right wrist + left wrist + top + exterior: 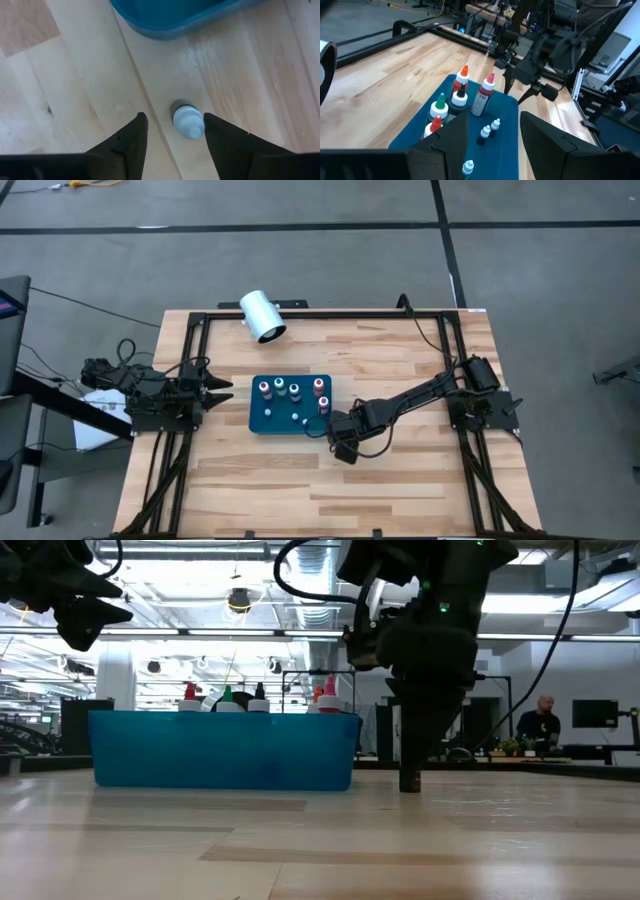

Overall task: Pick & Place food coloring
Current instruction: Put the small brown food coloring bottle into the bin

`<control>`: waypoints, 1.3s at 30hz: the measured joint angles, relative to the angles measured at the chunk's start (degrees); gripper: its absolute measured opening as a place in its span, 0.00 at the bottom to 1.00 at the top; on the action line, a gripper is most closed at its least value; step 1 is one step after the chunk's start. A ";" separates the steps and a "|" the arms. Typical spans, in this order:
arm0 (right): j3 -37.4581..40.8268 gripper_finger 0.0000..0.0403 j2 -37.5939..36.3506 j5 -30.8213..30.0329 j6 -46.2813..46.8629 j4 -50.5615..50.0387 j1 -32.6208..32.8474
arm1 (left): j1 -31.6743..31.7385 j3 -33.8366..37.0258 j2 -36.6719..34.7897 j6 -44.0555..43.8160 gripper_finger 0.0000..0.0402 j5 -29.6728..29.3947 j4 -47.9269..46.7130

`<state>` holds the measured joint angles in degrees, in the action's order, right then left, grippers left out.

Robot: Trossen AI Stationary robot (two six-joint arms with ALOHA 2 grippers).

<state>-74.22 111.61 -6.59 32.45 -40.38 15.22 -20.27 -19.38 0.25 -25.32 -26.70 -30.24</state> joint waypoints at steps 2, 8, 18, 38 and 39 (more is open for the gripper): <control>-0.01 0.43 0.00 -0.03 0.02 0.12 0.00 | 0.00 0.00 0.00 0.00 0.43 -0.02 -0.26; -0.01 0.35 0.00 0.01 0.02 0.07 0.00 | 0.00 0.00 0.00 0.00 0.43 -0.11 -0.27; -0.01 0.19 -0.05 2.47 0.05 -0.15 -1.21 | 0.00 0.00 0.00 0.00 0.43 -0.14 -0.28; -18.58 0.13 -0.07 9.13 -5.51 -20.57 -2.53 | -0.01 0.00 0.00 0.01 0.43 -0.28 -0.82; -20.23 0.13 -0.07 9.25 -5.93 -20.81 -2.51 | -0.02 0.00 0.00 0.02 0.43 -0.28 -0.85</control>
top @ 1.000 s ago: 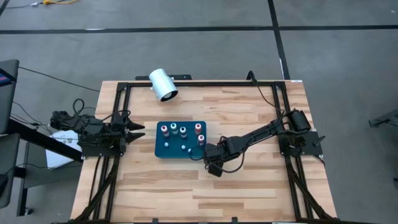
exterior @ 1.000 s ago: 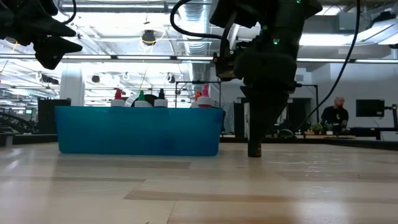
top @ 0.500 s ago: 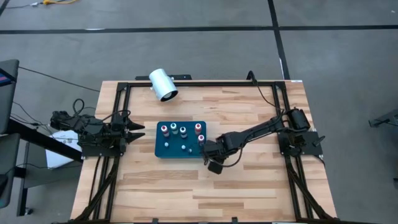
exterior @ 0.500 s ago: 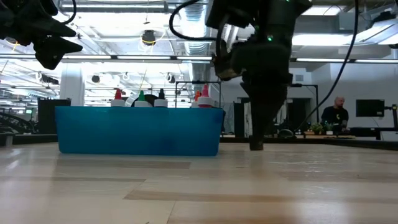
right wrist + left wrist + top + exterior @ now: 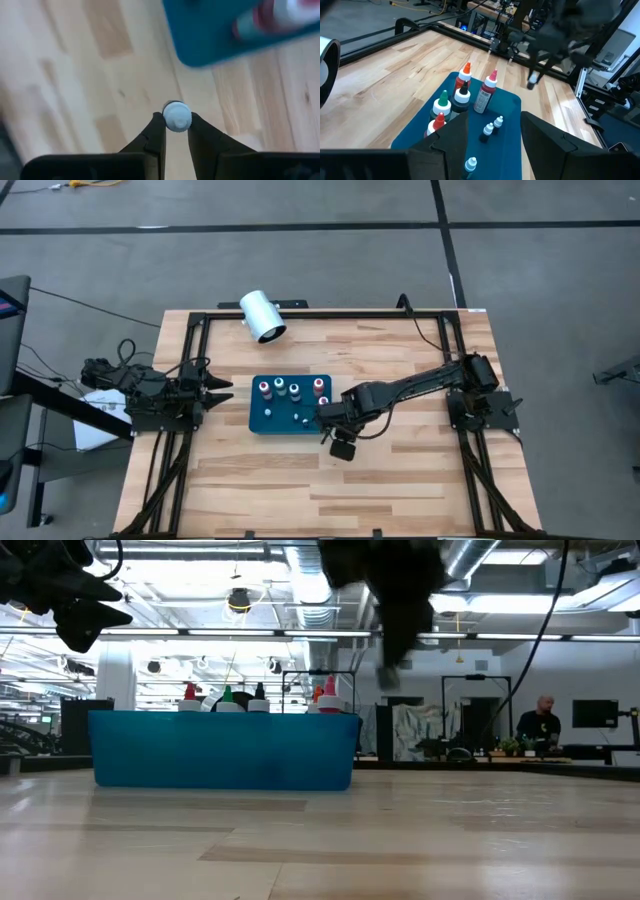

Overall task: Pick & Place food coloring
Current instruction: Put the small brown food coloring bottle into the bin, then return to Home Position

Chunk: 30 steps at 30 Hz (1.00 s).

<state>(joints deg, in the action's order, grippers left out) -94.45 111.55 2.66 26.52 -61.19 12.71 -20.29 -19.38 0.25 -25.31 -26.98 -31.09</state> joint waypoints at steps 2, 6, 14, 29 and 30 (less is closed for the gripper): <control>-2.98 0.13 0.00 -0.27 -0.08 0.33 0.00 | 0.01 0.00 0.00 0.00 0.43 0.00 0.02; -7.01 0.13 -0.02 -4.70 -1.21 0.52 -0.10 | 0.00 0.00 0.00 0.01 0.43 0.00 0.02; -7.48 0.10 -0.02 -6.90 -1.52 3.17 -1.65 | 0.00 0.00 0.00 -0.91 0.43 0.40 0.09; -7.48 0.00 -0.02 -5.57 1.95 9.95 -3.37 | 0.00 0.00 0.02 -1.37 0.43 1.18 1.29; -7.48 0.00 -0.02 -5.60 1.95 10.00 -3.57 | 0.00 0.00 0.02 -1.38 0.43 1.19 1.27</control>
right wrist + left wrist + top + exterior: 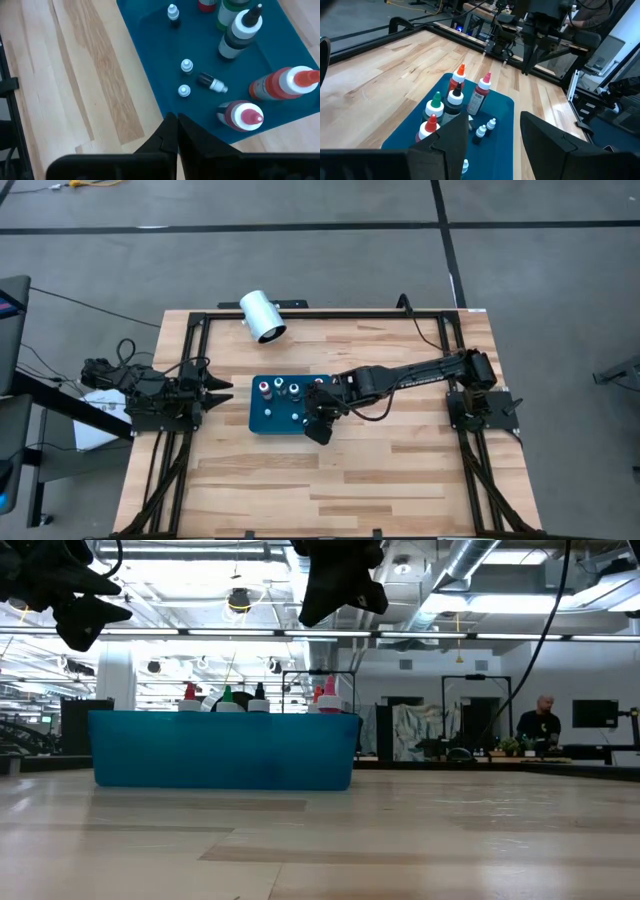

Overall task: Pick & Place food coloring
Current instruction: Return to Home Position

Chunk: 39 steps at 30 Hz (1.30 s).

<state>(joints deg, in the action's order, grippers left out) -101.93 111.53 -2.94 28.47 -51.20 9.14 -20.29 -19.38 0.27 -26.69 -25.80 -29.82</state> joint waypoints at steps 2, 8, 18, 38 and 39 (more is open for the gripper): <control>0.00 0.00 0.00 -0.02 0.02 0.06 -0.26 | 0.00 0.00 0.00 -0.03 0.43 0.01 -0.06; 0.00 0.00 0.00 -0.05 0.00 0.19 -0.65 | 0.00 0.00 0.00 0.49 0.43 -0.05 -0.27; -0.10 0.00 3.65 -3.20 -0.40 2.24 -0.44 | 0.00 0.00 0.00 -1.23 0.43 -0.38 -0.71; -0.11 0.01 2.75 -21.71 -3.65 8.94 0.52 | 0.00 0.00 0.00 2.11 0.43 4.87 0.12; 0.07 0.01 1.63 -22.56 -3.65 6.31 0.75 | 0.00 0.00 0.00 2.17 0.43 5.32 0.22</control>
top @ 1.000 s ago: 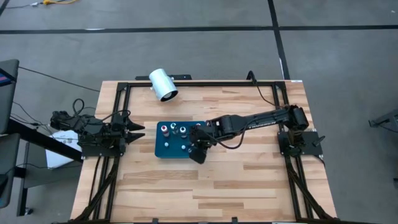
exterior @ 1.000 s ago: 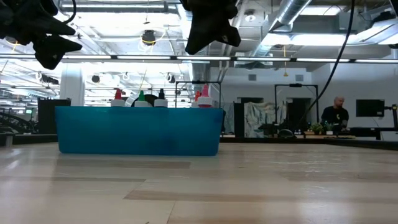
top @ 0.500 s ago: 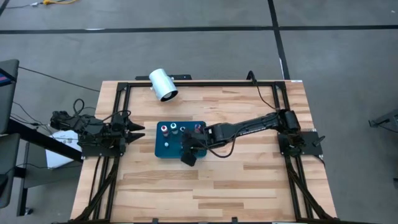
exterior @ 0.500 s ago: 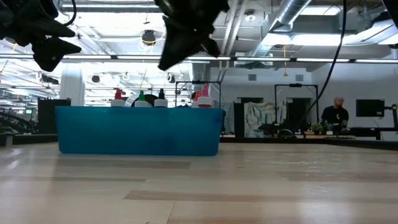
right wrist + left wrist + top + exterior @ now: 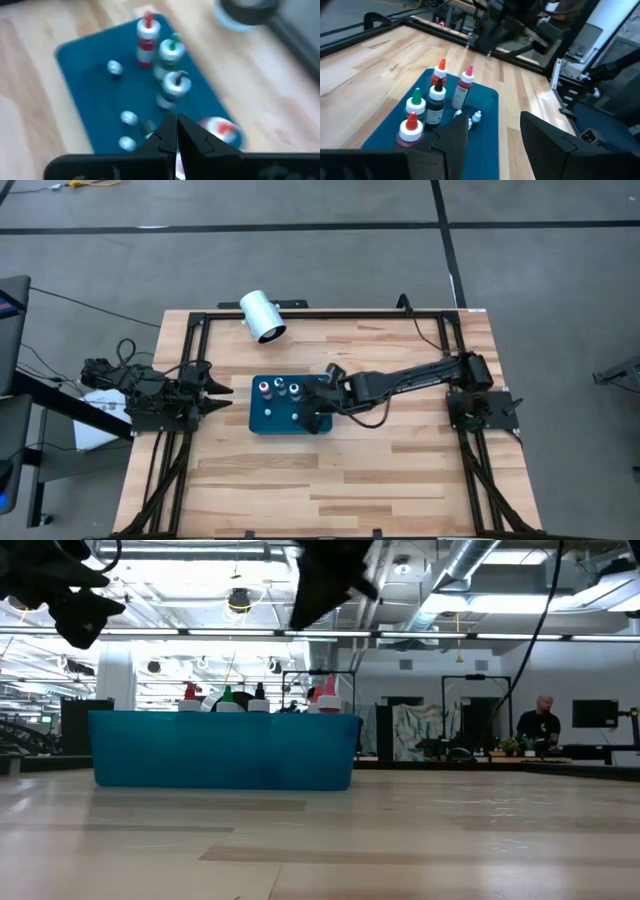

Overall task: Pick & Place food coloring
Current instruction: Return to Home Position

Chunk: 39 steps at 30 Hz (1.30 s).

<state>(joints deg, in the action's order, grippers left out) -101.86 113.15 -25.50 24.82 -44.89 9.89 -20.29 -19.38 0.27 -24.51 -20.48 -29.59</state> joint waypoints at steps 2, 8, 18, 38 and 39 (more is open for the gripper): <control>-0.16 0.01 -1.43 -3.45 0.03 -1.82 0.64 | 0.00 0.00 0.00 0.02 0.43 0.33 0.22; 0.36 0.01 -6.39 -11.39 0.88 -13.02 2.51 | 0.00 0.00 -0.02 0.56 0.43 0.71 1.13; 18.52 0.01 -22.24 -16.07 8.86 -12.29 6.98 | 0.00 0.00 0.00 5.30 0.43 0.64 6.08; 59.66 0.01 -61.67 -14.92 0.61 15.82 7.90 | 0.00 0.00 0.00 3.44 0.43 -1.33 5.95; 61.24 0.01 -62.98 -14.89 -0.57 17.99 7.53 | 0.00 0.00 0.00 3.29 0.43 -1.36 5.96</control>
<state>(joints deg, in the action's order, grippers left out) -40.62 50.17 -40.38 24.25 -26.89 17.42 -20.29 -19.38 0.27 -21.23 -21.84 -23.63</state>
